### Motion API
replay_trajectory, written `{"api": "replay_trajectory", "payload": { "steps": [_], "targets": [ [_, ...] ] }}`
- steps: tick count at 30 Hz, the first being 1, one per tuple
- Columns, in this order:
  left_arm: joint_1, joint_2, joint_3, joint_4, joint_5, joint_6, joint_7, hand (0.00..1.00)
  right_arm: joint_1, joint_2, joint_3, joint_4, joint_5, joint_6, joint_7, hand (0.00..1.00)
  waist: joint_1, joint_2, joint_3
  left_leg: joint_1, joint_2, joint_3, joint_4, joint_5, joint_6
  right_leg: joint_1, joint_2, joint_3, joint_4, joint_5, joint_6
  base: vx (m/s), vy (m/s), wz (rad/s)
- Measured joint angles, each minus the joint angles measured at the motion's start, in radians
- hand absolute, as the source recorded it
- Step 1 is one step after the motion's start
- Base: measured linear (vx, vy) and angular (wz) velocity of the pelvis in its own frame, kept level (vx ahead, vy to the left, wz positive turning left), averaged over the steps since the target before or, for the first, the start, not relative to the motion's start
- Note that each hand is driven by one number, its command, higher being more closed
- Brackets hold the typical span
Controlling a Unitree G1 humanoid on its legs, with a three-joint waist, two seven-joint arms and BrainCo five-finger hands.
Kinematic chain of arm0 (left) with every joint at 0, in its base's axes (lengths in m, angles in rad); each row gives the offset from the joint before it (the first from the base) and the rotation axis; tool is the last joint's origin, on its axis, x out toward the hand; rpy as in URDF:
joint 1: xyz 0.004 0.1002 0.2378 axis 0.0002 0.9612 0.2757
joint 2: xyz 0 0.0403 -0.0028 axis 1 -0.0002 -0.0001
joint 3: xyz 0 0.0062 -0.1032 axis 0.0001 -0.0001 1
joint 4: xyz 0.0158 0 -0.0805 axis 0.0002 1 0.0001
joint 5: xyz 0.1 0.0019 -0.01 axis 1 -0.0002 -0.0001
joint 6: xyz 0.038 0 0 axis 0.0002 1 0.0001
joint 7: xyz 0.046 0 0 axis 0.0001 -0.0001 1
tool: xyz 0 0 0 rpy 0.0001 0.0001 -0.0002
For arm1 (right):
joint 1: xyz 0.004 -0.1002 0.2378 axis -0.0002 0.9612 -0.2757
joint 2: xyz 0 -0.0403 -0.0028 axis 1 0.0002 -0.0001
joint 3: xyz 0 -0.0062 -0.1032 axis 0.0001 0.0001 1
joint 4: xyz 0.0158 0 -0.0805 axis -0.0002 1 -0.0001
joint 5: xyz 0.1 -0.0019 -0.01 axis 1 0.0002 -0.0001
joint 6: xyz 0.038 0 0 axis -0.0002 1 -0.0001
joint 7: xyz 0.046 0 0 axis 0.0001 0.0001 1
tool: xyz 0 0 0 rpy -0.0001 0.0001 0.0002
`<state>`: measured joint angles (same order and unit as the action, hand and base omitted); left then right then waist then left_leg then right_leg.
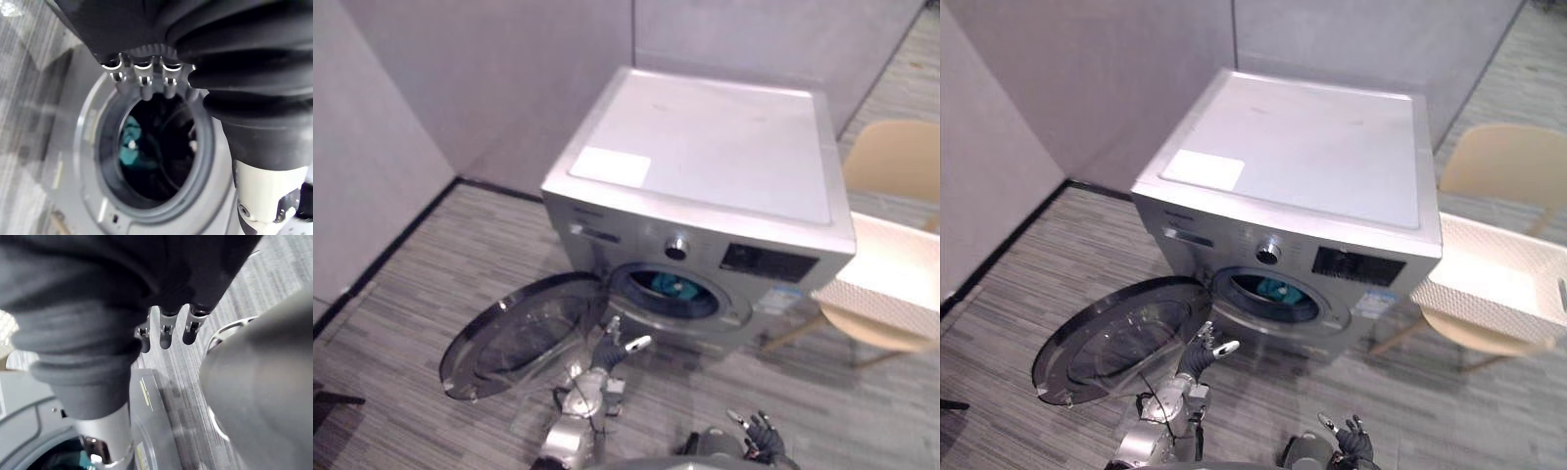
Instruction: Pick up the laundry basket with both hands and put the clothes into the washing machine.
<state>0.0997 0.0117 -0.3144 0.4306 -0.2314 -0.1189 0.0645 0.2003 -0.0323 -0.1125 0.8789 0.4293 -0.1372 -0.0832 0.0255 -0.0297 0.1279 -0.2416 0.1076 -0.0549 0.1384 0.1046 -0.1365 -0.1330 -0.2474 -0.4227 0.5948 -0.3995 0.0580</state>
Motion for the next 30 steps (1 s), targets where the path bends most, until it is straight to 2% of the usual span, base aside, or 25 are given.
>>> {"api": "replay_trajectory", "payload": {
  "steps": [2,4,5,6,7,8,9,10,12,13,14,15,17,18,20,22,24,26,27,30],
  "targets": [
    [-0.001,-0.001,0.004,0.003,-0.002,0.001,0.000,0.00,-0.011,-0.002,-0.011,0.004,0.000,0.002,0.000,0.00,0.018,0.016,-0.009,0.004,0.000,-0.002,0.001,0.005,-0.001,0.009,0.002,-0.012,-0.005,0.000,0.000,0.08,-0.057,0.28],
    [0.028,-0.011,0.012,-0.047,-0.006,0.006,0.000,0.00,-0.068,-0.016,-0.052,0.080,0.000,0.012,-0.002,0.00,0.011,0.031,-0.026,-0.044,-0.018,-0.004,0.018,0.080,0.043,0.040,0.016,-0.073,-0.037,0.014,-0.022,0.05,-0.077,0.88],
    [0.042,-0.015,0.026,-0.091,-0.027,0.005,-0.001,0.00,-0.103,-0.013,-0.089,0.137,-0.002,0.024,-0.007,0.00,-0.009,0.026,-0.029,-0.035,-0.031,0.008,-0.050,0.170,0.076,0.091,-0.005,-0.166,-0.129,0.056,-0.031,0.00,-0.003,1.68],
    [0.049,-0.034,0.054,-0.139,-0.055,0.006,-0.008,0.00,-0.142,-0.020,-0.116,0.184,-0.012,0.033,-0.012,0.00,-0.005,0.019,-0.009,-0.076,-0.030,0.123,0.205,0.041,0.143,0.156,-0.010,-0.241,-0.199,0.097,-0.031,-0.03,-0.011,1.43],
    [0.071,-0.049,0.091,-0.197,-0.080,0.003,-0.006,0.00,-0.171,-0.031,-0.117,0.189,-0.017,0.035,-0.021,0.00,0.036,0.022,-0.010,-0.071,0.008,0.176,0.382,-0.061,0.164,0.189,-0.010,-0.248,-0.215,0.113,-0.038,0.00,-0.025,0.83],
    [0.079,-0.048,0.100,-0.218,-0.093,0.001,-0.006,0.00,-0.178,-0.036,-0.115,0.190,-0.018,0.034,-0.023,0.00,0.044,0.023,-0.013,-0.069,0.027,0.176,0.439,-0.093,0.158,0.200,-0.009,-0.257,-0.215,0.114,-0.039,-0.02,0.005,0.30],
    [0.084,-0.037,0.111,-0.248,-0.114,0.000,-0.005,0.00,-0.198,-0.053,-0.098,0.197,-0.020,0.032,-0.023,0.00,0.046,0.047,-0.035,-0.057,0.065,0.168,0.519,-0.136,0.142,0.218,-0.009,-0.284,-0.218,0.114,-0.039,-0.01,0.080,0.39],
    [0.084,-0.033,0.120,-0.269,-0.127,0.000,0.000,0.00,-0.208,-0.061,-0.087,0.196,-0.021,0.030,-0.023,0.00,0.044,0.059,-0.046,-0.040,0.094,0.168,0.544,-0.140,0.147,0.225,-0.013,-0.299,-0.222,0.116,-0.035,-0.03,0.151,0.56],
    [0.076,-0.025,0.129,-0.309,-0.145,-0.006,0.003,0.00,-0.217,-0.060,-0.075,0.197,-0.021,0.028,-0.021,0.00,0.038,0.062,-0.051,0.004,0.147,0.170,0.499,-0.137,0.142,0.252,-0.030,-0.332,-0.247,0.135,-0.005,0.02,0.175,0.58],
    [0.075,-0.031,0.127,-0.333,-0.158,-0.011,0.003,0.00,-0.216,-0.059,-0.070,0.200,-0.020,0.029,-0.021,0.00,0.031,0.063,-0.060,0.028,0.170,0.169,0.413,-0.125,0.124,0.248,-0.049,-0.356,-0.248,0.150,0.010,0.09,0.267,0.73],
    [0.078,-0.038,0.126,-0.352,-0.161,-0.012,0.003,0.00,-0.205,-0.060,-0.064,0.205,-0.019,0.030,-0.021,0.00,0.022,0.069,-0.072,0.050,0.177,0.167,0.309,-0.082,0.077,0.245,-0.059,-0.378,-0.248,0.162,0.027,0.13,0.374,0.97],
    [0.077,-0.046,0.126,-0.364,-0.168,-0.015,0.003,0.00,-0.195,-0.061,-0.059,0.209,-0.011,0.032,-0.021,0.00,0.013,0.081,-0.093,0.095,0.152,0.168,0.173,-0.081,0.002,0.241,-0.073,-0.406,-0.251,0.185,0.047,0.12,0.334,0.85],
    [0.072,-0.038,0.124,-0.406,-0.171,-0.019,0.005,0.00,-0.197,-0.055,-0.027,0.207,-0.006,0.032,-0.019,0.00,-0.013,0.091,-0.119,0.153,0.116,0.186,-0.025,-0.072,-0.023,0.247,-0.076,-0.450,-0.304,0.247,0.048,0.12,0.338,0.91],
    [0.061,-0.024,0.123,-0.439,-0.170,-0.026,0.005,0.00,-0.202,-0.039,-0.005,0.205,-0.006,0.031,-0.013,0.00,-0.009,0.077,-0.122,0.180,0.092,0.191,-0.103,-0.070,-0.022,0.252,-0.084,-0.463,-0.328,0.269,0.062,0.12,0.393,0.72],
    [0.055,0.019,0.150,-0.482,-0.169,-0.039,0.016,0.00,-0.221,-0.004,0.036,0.206,-0.006,0.030,-0.002,0.00,-0.004,0.040,-0.124,0.187,0.050,0.196,-0.117,-0.055,-0.002,0.257,-0.111,-0.451,-0.356,0.316,0.055,0.06,0.294,0.23],
    [0.055,0.037,0.191,-0.540,-0.168,-0.051,0.036,0.00,-0.241,0.005,0.088,0.205,-0.009,0.028,0.002,0.00,-0.002,0.037,-0.125,0.206,0.036,0.205,-0.117,-0.055,-0.001,0.272,-0.112,-0.421,-0.386,0.355,0.034,0.02,0.144,-0.05],
    [0.051,0.038,0.220,-0.602,-0.168,-0.088,0.050,0.00,-0.250,0.009,0.126,0.204,-0.014,0.026,0.009,0.00,0.006,0.033,-0.127,0.210,0.028,0.223,-0.122,-0.056,-0.001,0.270,-0.113,-0.389,-0.409,0.359,0.036,-0.02,0.076,-0.20],
    [0.047,0.041,0.256,-0.629,-0.164,-0.113,0.051,0.00,-0.244,0.004,0.135,0.206,-0.031,0.026,0.021,0.00,0.018,0.046,-0.126,0.212,0.030,0.244,-0.130,-0.047,0.012,0.258,-0.103,-0.357,-0.430,0.359,0.037,-0.09,0.004,-0.32],
    [0.050,0.034,0.287,-0.627,-0.148,-0.118,0.052,0.00,-0.231,-0.004,0.145,0.206,-0.043,0.026,0.025,0.00,0.017,0.060,-0.132,0.215,0.033,0.258,-0.149,-0.041,0.019,0.244,-0.091,-0.333,-0.441,0.359,0.042,-0.10,-0.019,-0.33],
    [0.047,0.036,0.347,-0.603,-0.104,-0.123,0.068,0.00,-0.199,-0.031,0.161,0.208,-0.073,0.027,0.047,0.00,0.014,0.069,-0.136,0.221,0.038,0.284,-0.206,-0.008,0.021,0.212,-0.074,-0.286,-0.463,0.362,0.071,-0.09,-0.035,-0.33]
  ]
}}
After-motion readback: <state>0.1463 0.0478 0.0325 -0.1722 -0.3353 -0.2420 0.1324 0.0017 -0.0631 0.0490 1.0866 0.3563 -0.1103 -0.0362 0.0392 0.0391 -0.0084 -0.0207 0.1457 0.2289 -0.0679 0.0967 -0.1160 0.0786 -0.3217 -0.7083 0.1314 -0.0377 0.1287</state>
